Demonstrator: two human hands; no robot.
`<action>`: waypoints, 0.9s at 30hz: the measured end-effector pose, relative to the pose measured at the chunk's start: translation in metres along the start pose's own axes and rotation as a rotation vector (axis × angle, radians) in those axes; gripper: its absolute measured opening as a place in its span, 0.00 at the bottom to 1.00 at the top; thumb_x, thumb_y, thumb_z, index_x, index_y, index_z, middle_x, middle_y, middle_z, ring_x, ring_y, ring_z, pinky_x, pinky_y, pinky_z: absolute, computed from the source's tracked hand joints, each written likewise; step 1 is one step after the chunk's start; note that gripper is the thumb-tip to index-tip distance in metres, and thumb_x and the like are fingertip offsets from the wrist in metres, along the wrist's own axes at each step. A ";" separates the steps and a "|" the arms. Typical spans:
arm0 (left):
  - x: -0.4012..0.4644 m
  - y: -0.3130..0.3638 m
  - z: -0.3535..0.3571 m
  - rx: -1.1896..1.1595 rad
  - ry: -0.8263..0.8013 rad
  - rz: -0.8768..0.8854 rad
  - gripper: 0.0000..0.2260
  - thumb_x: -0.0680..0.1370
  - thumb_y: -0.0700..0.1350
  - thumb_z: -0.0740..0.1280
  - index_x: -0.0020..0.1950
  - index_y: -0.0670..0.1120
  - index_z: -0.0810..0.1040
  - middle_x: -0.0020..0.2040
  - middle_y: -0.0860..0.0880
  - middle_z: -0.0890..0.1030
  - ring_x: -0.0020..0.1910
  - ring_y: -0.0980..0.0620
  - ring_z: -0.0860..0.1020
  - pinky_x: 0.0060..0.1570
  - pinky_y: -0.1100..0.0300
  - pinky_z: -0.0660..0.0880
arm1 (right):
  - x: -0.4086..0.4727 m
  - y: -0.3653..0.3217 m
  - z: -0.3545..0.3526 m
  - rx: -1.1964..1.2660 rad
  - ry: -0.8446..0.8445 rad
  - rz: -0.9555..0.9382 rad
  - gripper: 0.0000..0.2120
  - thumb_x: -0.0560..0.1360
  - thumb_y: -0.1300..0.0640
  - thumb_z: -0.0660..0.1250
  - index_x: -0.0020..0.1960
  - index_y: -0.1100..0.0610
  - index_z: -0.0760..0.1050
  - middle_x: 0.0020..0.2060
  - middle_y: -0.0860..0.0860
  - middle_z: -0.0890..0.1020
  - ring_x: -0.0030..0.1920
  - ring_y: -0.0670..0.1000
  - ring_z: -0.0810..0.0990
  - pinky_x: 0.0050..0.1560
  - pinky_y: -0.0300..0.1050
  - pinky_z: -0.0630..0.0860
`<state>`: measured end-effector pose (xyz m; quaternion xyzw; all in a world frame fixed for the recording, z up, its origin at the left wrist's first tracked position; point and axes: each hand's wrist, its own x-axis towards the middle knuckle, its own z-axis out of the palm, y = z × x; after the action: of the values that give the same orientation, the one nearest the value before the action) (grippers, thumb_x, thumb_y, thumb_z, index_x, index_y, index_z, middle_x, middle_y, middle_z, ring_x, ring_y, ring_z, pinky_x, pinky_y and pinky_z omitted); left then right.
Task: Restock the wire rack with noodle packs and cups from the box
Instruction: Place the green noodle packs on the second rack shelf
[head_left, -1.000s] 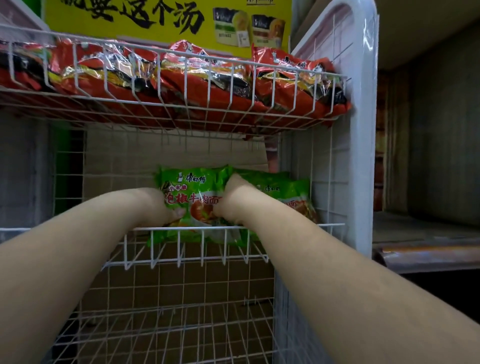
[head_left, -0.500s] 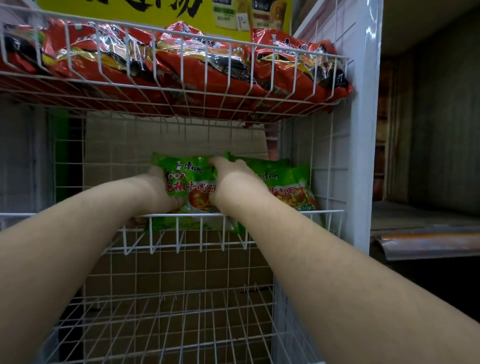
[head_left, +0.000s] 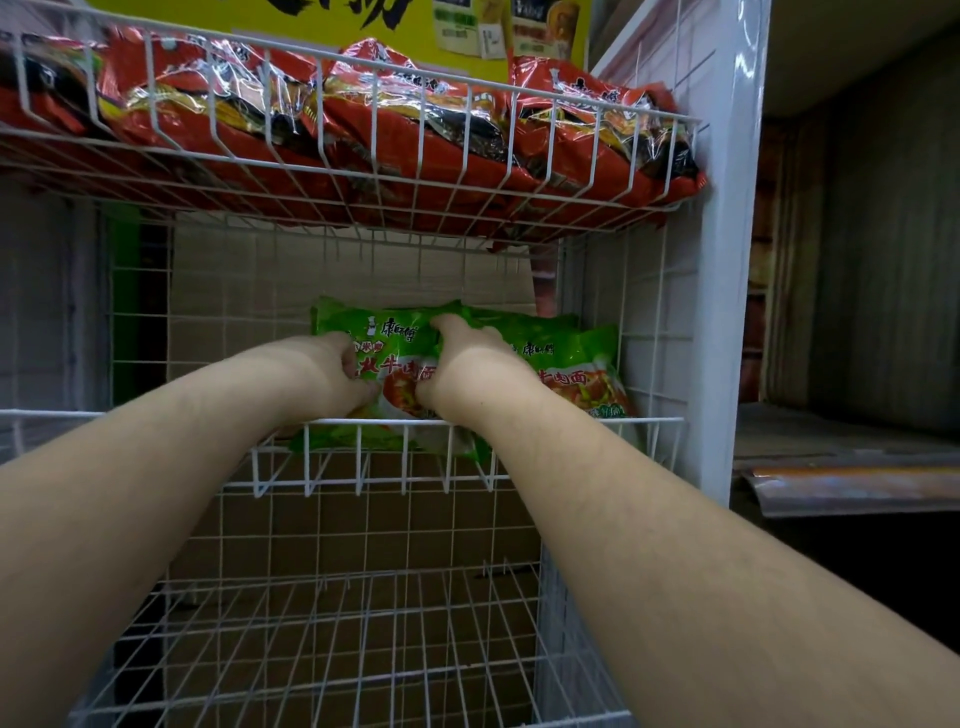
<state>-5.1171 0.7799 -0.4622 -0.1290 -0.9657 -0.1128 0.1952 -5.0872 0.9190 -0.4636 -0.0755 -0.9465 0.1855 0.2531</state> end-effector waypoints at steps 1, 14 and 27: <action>-0.002 0.000 -0.001 0.011 0.037 -0.004 0.21 0.81 0.60 0.58 0.66 0.48 0.73 0.53 0.47 0.78 0.49 0.48 0.76 0.43 0.56 0.72 | -0.002 0.000 -0.002 0.007 0.014 0.000 0.35 0.73 0.60 0.71 0.75 0.48 0.59 0.68 0.57 0.66 0.57 0.60 0.77 0.53 0.56 0.81; -0.047 0.007 0.004 -0.035 0.466 0.093 0.26 0.84 0.58 0.46 0.40 0.49 0.77 0.33 0.50 0.78 0.32 0.51 0.77 0.29 0.60 0.68 | -0.052 0.013 -0.006 0.021 0.305 -0.207 0.15 0.81 0.49 0.55 0.62 0.50 0.76 0.51 0.51 0.76 0.45 0.52 0.78 0.45 0.50 0.79; -0.141 0.062 0.085 -0.034 0.729 0.500 0.17 0.73 0.46 0.64 0.60 0.45 0.78 0.59 0.43 0.77 0.60 0.42 0.72 0.62 0.45 0.63 | -0.145 0.124 0.003 0.115 0.406 -0.588 0.17 0.76 0.62 0.67 0.65 0.57 0.78 0.62 0.55 0.77 0.65 0.55 0.73 0.68 0.51 0.71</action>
<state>-5.0023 0.8322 -0.5854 -0.3139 -0.7708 -0.1163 0.5421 -4.9577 0.9983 -0.5798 0.1791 -0.8463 0.1388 0.4820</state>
